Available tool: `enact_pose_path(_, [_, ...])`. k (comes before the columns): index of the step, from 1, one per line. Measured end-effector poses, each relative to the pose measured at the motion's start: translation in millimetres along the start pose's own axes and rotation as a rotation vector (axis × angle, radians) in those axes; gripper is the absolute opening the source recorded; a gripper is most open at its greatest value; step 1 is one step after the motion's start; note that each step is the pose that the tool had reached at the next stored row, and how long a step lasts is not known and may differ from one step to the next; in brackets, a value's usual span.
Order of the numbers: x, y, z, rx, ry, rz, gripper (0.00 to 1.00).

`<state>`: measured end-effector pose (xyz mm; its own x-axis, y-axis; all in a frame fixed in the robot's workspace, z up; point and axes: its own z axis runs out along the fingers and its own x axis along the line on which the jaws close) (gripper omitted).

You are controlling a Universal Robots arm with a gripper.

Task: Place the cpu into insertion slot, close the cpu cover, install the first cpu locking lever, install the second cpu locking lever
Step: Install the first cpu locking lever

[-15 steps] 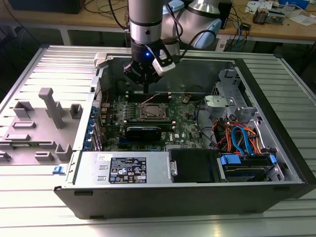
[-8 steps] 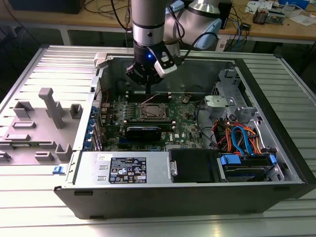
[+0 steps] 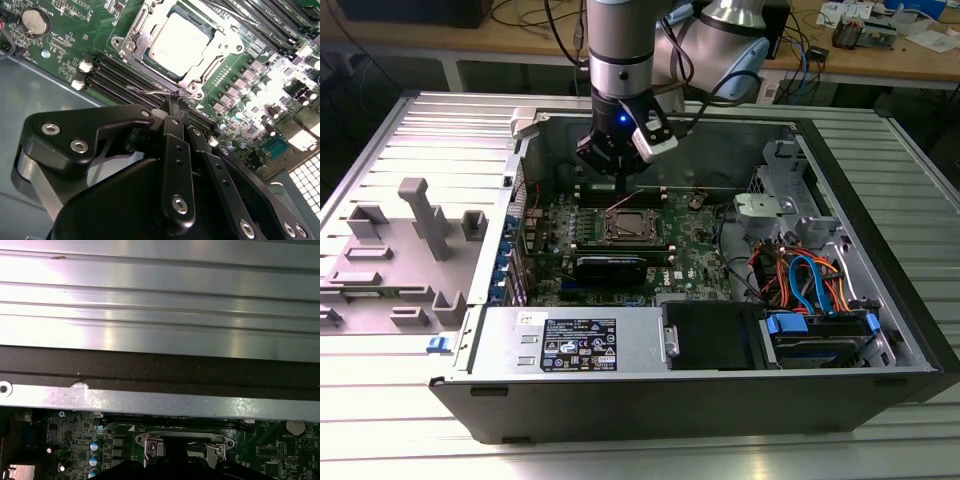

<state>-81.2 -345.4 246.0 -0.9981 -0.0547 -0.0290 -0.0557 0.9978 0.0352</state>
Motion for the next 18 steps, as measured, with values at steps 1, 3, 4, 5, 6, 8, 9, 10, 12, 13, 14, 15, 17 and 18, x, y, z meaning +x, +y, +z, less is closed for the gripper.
enact_pose_path(1, [0.0, 0.0, 0.9, -0.0003, -0.0002, 0.0, 0.11])
enact_pose_path(3, [0.0, 0.0, 1.7, -0.0003, -0.0002, 0.0, 0.11])
enact_pose_path(4, [0.0, 0.0, 1.7, -0.0003, -0.0002, 0.0, 0.11])
enact_pose_path(5, [0.0, 0.0, 1.8, -0.0003, -0.0002, 0.0, 0.11])
enact_pose_path(6, [0.0, 0.0, 1.8, -0.0003, -0.0002, 0.0, 0.11])
enact_pose_path(8, [0.0, 0.0, 1.8, -0.0003, -0.0002, 0.0, 0.11])
enact_pose_path(9, [0.0, 0.0, 1.8, -0.0003, -0.0002, 0.0, 0.11])
enact_pose_path(10, [0.0, 0.0, 1.8, -0.0003, -0.0002, 0.0, 0.11])
enact_pose_path(12, [0.0, 0.0, 1.9, -0.0002, -0.0005, 0.0, 0.11])
enact_pose_path(13, [0.0, 0.0, 2.1, -0.0006, -0.002, 0.0, 0.11])
enact_pose_path(14, [0.0, 0.0, 2.6, -0.0012, -0.0047, 0.0, 0.11])
enact_pose_path(15, [0.0, -0.1, 3.3, -0.0016, -0.007, 0.0, 0.11])
enact_pose_path(17, [0.0, -0.2, 5.8, -0.0018, -0.0086, 0.0, 0.11])
enact_pose_path(18, [0.0, -0.2, 6.7, -0.0023, -0.0088, 0.0, 0.11])
